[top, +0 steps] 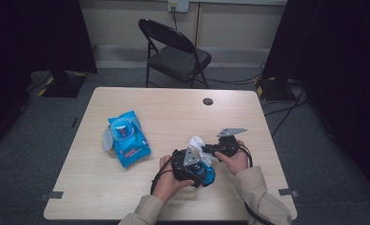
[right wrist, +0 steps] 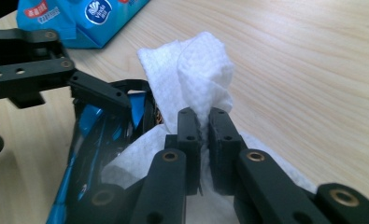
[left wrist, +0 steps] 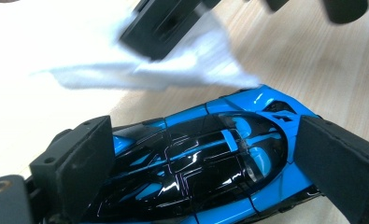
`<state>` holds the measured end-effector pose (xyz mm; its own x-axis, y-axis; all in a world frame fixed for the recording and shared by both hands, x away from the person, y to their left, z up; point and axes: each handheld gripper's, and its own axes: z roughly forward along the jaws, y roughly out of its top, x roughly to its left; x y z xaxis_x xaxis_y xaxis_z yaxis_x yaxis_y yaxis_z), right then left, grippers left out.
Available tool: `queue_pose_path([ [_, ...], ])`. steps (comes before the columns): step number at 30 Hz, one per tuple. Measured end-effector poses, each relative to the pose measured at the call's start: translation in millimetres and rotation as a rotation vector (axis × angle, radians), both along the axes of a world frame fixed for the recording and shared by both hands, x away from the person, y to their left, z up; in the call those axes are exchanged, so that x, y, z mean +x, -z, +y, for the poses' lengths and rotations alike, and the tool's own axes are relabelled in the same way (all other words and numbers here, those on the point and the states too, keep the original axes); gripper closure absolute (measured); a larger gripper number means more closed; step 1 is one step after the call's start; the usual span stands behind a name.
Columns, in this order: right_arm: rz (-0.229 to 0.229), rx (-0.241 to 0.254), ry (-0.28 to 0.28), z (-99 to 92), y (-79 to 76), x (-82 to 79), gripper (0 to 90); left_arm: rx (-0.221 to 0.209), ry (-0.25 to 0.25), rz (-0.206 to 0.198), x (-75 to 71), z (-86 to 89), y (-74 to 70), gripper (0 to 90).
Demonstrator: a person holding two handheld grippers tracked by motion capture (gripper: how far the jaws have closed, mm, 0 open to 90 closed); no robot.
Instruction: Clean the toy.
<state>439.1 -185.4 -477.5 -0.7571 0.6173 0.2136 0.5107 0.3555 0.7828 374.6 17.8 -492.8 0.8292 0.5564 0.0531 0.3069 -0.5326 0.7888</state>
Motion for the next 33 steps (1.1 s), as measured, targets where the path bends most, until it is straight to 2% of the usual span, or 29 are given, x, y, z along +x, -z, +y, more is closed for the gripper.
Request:
queue_pose_path([
  [3, -0.011, 0.001, 0.002, -6.3, -5.7, -6.6, 85.1, 0.011, 0.011, 0.008, 1.1, 0.1, -4.0, 9.2],
  [5, -0.017, 0.008, 0.004, -10.4, -9.3, -11.5, 85.0, 0.012, 0.023, 0.012, 0.9, 0.4, -7.1, 16.9],
  [15, -0.027, 0.026, 0.006, -18.5, -16.8, -33.7, 84.9, 0.010, 0.031, 0.023, -8.1, 7.1, -19.8, 16.5],
  [20, -0.035, 0.035, -0.005, -17.0, -19.8, -44.1, 84.8, -0.007, 0.033, 0.009, -14.6, 12.1, -27.4, 17.2],
  [33, -0.049, 0.030, -0.066, 0.8, -23.9, -66.4, 84.6, -0.046, 0.008, 0.007, -24.4, 31.4, -37.7, 19.7],
])
